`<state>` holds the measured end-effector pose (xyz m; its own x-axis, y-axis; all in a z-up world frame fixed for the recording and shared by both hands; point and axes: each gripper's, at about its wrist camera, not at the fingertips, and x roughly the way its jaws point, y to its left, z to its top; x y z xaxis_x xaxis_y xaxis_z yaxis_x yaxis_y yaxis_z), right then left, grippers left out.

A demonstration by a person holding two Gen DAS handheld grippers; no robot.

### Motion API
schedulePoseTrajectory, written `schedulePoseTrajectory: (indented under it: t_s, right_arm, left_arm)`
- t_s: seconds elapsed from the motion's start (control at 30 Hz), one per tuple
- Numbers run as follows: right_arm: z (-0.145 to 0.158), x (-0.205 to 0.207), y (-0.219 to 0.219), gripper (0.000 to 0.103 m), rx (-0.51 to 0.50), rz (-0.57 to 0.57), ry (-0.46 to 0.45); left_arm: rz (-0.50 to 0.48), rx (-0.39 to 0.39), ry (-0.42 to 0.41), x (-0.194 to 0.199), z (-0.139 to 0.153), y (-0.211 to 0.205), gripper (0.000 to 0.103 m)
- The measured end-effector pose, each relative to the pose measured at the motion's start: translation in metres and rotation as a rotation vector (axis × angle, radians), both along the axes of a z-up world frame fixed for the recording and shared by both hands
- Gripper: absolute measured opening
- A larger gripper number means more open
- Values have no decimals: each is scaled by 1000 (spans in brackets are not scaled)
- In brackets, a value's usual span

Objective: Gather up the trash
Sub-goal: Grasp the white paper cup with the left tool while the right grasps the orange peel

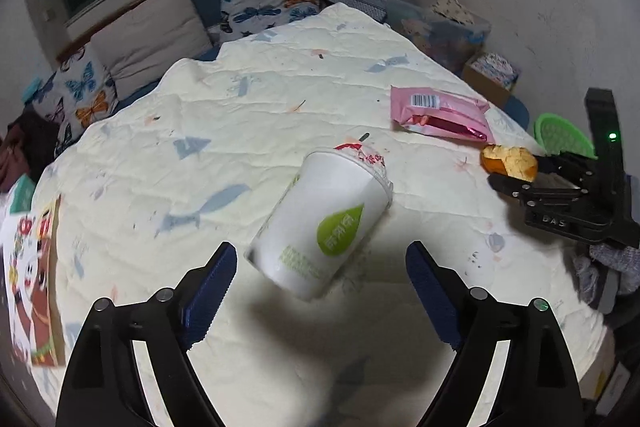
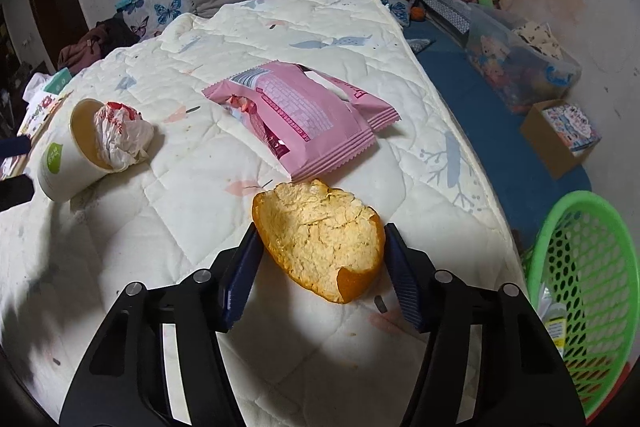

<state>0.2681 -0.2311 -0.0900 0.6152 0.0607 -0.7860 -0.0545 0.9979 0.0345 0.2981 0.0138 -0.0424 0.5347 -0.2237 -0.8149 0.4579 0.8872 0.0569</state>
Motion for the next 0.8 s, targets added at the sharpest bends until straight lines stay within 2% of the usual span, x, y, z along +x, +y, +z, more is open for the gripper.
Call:
schedulePoseTrajectory:
  t_s: [0.13,0.53,0.8]
  right_arm:
    - [2,0,-2,54,14,1,0]
    - [6,-11,-5,47,55,2,-2]
    - [5,-15,-8,47,79,9,11]
  left_arm:
    - [-46,7,31,13,-9,-4,85]
    - [-56,-8,102,40,-37,-5,85]
    - [-84,8,90,36,-40,-9,73]
